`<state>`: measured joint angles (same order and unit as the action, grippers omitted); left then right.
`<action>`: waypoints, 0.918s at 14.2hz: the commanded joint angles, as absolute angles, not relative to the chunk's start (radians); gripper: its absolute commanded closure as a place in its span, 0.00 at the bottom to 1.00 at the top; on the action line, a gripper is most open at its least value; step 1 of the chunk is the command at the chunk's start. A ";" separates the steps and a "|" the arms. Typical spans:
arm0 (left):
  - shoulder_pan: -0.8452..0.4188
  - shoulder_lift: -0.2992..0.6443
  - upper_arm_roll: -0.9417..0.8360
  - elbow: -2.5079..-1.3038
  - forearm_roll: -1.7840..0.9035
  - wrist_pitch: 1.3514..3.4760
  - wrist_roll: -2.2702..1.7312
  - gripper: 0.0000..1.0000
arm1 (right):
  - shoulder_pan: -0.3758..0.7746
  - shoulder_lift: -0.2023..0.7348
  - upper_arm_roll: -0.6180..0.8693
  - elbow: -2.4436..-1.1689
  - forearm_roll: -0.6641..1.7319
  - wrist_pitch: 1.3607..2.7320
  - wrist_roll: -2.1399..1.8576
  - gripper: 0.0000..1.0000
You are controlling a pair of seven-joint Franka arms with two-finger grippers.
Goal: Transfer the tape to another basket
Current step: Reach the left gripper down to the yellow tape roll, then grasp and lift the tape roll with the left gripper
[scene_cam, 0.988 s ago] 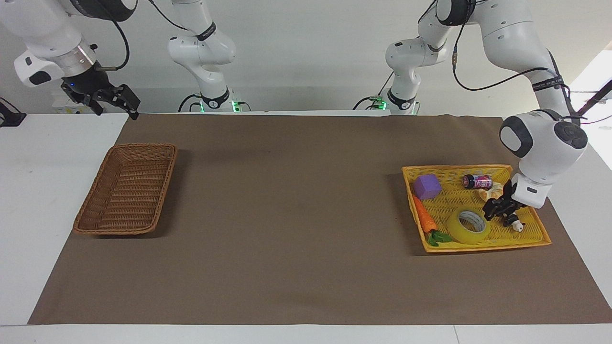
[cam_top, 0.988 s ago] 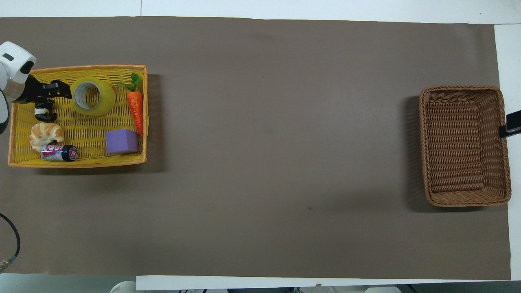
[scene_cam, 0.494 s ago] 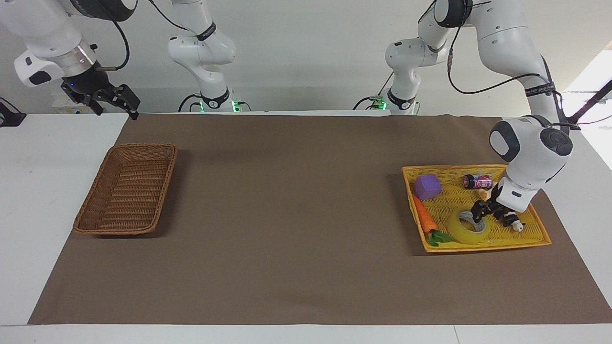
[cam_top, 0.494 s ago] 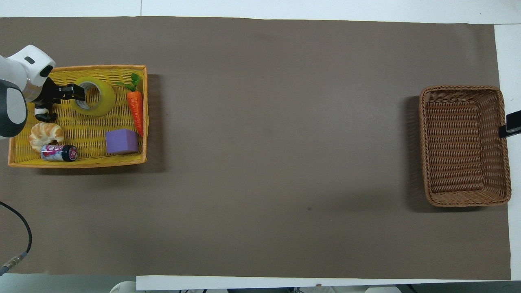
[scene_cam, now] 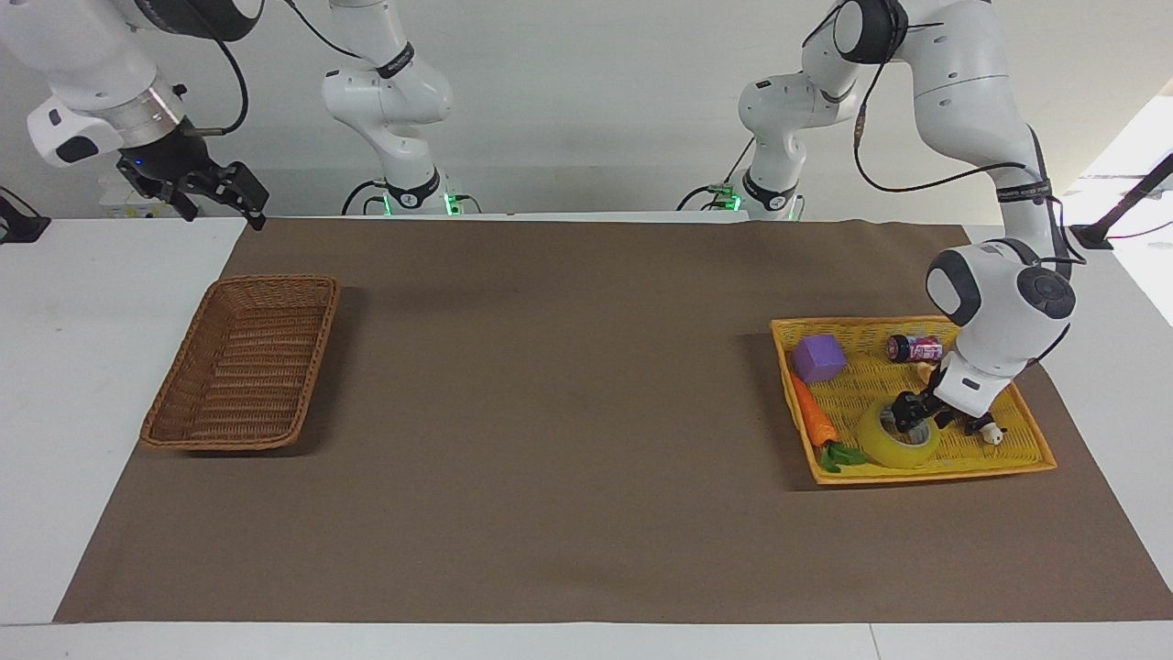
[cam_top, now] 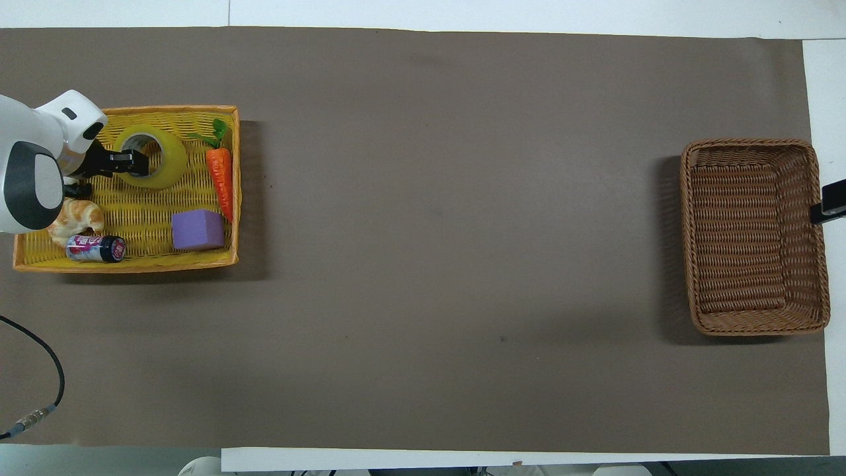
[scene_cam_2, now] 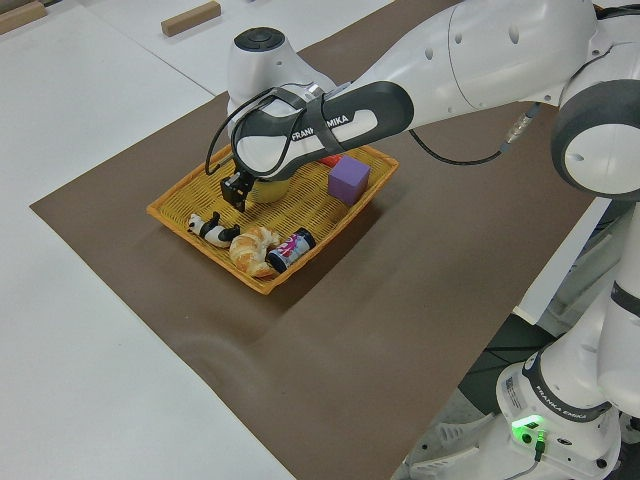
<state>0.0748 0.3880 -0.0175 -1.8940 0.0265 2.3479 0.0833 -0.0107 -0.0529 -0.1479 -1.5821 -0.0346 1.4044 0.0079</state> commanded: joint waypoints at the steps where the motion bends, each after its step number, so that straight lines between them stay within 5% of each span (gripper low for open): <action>1: 0.081 0.391 -0.018 -1.913 0.034 2.376 0.100 0.59 | -0.018 -0.060 -0.143 -1.588 -0.028 1.396 -0.015 0.01; 4: 0.080 0.393 -0.018 -1.910 0.009 2.375 0.100 1.00 | -0.018 -0.060 -0.143 -1.588 -0.028 1.396 -0.015 0.01; 9: 0.077 0.393 -0.020 -1.869 -0.008 2.350 0.098 1.00 | -0.018 -0.060 -0.143 -1.588 -0.028 1.396 -0.015 0.01; 13: 0.026 0.333 -0.026 -1.686 -0.017 2.050 0.081 1.00 | -0.018 -0.060 -0.143 -1.588 -0.028 1.396 -0.015 0.01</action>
